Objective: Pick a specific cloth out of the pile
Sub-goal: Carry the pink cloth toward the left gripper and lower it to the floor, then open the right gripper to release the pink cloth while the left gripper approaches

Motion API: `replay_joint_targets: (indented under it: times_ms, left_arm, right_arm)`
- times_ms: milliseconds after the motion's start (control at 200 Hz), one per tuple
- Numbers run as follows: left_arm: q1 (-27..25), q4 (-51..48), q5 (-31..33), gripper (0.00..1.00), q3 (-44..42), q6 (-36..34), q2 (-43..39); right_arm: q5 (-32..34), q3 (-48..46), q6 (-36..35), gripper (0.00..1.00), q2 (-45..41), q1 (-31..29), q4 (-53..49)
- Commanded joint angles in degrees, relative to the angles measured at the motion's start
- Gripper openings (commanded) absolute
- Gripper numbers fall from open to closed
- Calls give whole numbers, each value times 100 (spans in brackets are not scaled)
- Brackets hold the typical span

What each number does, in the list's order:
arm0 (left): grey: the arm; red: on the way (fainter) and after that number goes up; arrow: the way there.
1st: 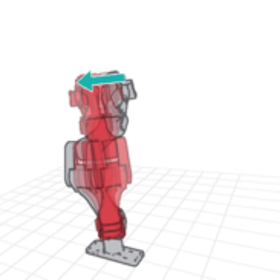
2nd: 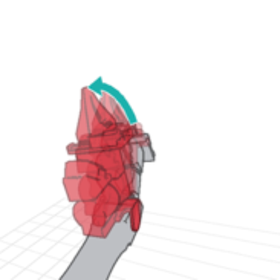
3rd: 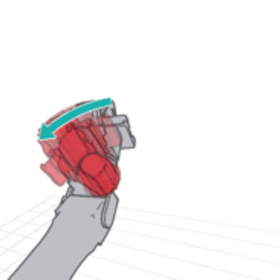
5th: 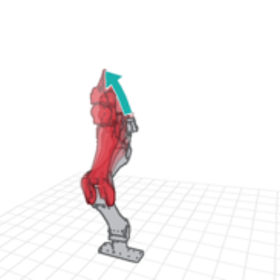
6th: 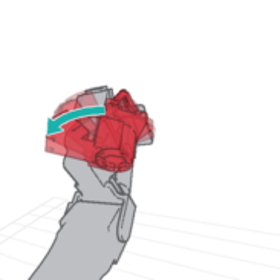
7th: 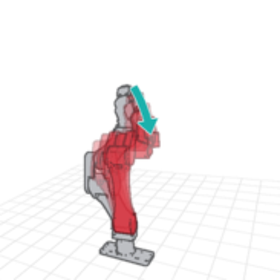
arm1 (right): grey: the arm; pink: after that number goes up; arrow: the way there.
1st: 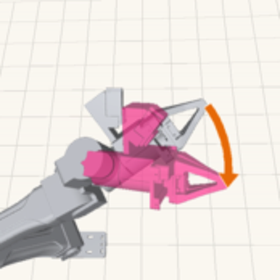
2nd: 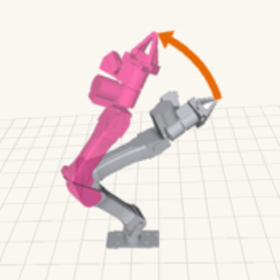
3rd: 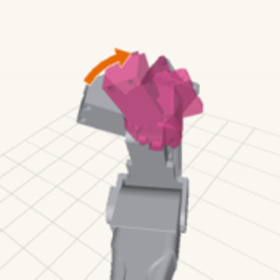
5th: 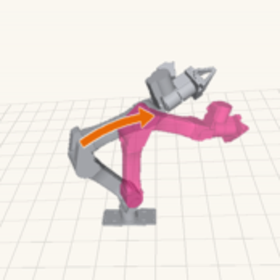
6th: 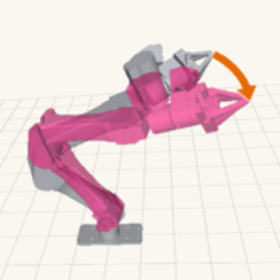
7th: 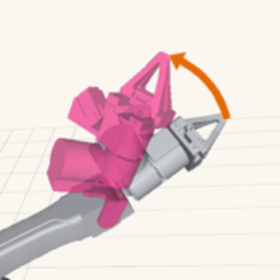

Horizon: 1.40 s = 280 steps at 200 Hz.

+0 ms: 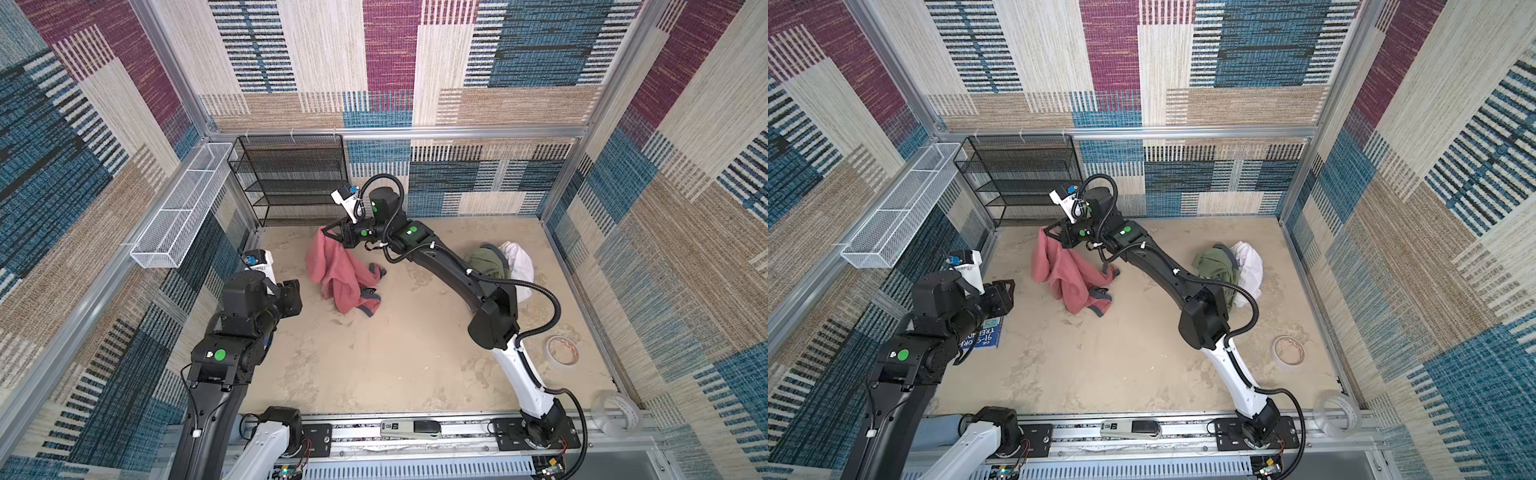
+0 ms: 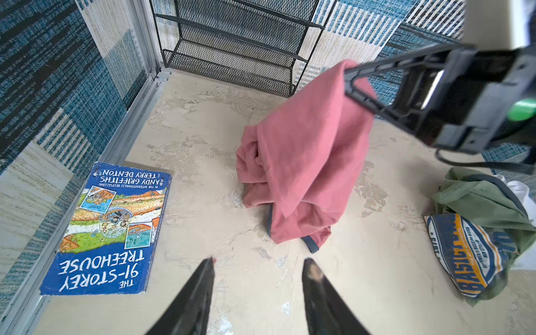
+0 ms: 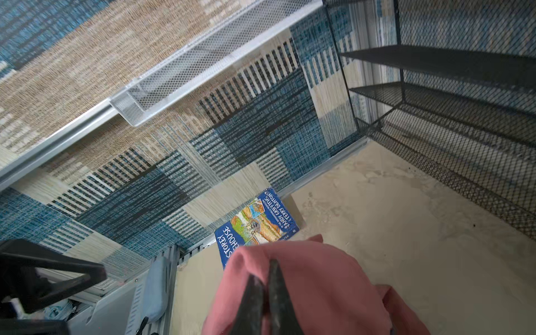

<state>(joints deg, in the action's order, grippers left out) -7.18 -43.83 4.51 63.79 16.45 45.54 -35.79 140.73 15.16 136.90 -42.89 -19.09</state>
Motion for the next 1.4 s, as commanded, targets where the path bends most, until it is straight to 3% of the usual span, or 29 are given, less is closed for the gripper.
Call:
replay_joint_targets:
  times_ms: [0, 416, 551, 596, 746, 961, 1052, 1227, 1397]
  left_arm:
    - [6, 206, -18, 52, 1, -117, 41]
    - [6, 351, -136, 52, -83, -29, 157]
    - [6, 409, -218, 52, -121, 20, 214]
    - [6, 412, -231, 52, -133, 20, 242]
    - [6, 444, -251, 52, -190, 5, 339]
    - [6, 600, -450, 52, -251, 69, 558]
    - [6, 696, -538, 52, -301, 95, 655]
    - [6, 805, -725, 52, -320, 95, 828]
    - [-3, 808, -837, 50, -226, 331, 1100]
  right_arm:
    - [170, 77, 101, 0, 245, -84, 333]
    - [589, -85, -89, 5, 941, -535, 168]
    - [696, -411, -110, 14, 865, -630, 179]
    - [794, -700, -97, 26, 720, -636, 276]
    - [1211, -2274, -32, 41, -95, -635, 1228]
    - [1555, -3315, -31, 49, -857, -641, 1724]
    - [1495, -3521, -19, 58, -1052, -641, 1862]
    - [1379, -3658, 249, 59, -1216, -624, 1979]
    - [1473, -4502, 348, 59, -1813, -516, 2396]
